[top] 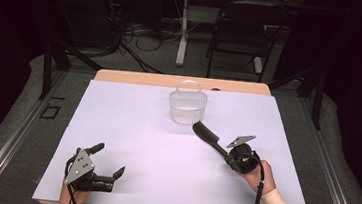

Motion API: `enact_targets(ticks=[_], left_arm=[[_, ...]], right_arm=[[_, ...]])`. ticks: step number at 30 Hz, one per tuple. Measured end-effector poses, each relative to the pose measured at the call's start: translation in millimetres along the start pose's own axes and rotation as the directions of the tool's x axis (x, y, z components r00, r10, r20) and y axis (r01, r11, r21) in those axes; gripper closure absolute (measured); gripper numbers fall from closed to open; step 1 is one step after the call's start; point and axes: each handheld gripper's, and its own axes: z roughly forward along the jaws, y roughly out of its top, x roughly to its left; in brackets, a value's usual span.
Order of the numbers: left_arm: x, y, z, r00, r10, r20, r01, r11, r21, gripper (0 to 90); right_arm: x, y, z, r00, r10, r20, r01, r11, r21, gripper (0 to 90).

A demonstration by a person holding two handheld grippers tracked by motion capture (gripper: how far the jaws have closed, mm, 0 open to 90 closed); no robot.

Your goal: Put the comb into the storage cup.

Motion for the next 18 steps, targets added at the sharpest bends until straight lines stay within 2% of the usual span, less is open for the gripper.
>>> enact_targets(ticks=[2,8,18], left_arm=[[0.0,-0.1,-0.1,1.0000,0.000,-0.001,0.000,1.0000,0.000,0.0],[0.1,-0.1,-0.6,1.0000,0.003,-0.002,-0.003,1.0000,0.000,0.0],[0.0,-0.3,-1.1,1.0000,0.001,-0.005,-0.001,1.0000,0.000,0.0]], right_arm=[[-2.1,-0.1,0.1,0.9999,-0.009,0.006,0.009,1.000,0.001,90.0],[-6.5,-0.9,0.7,0.9992,0.003,0.040,-0.004,1.000,0.010,90.0],[-15.0,-2.9,3.5,0.9982,0.018,0.057,-0.019,1.000,0.009,90.0]])
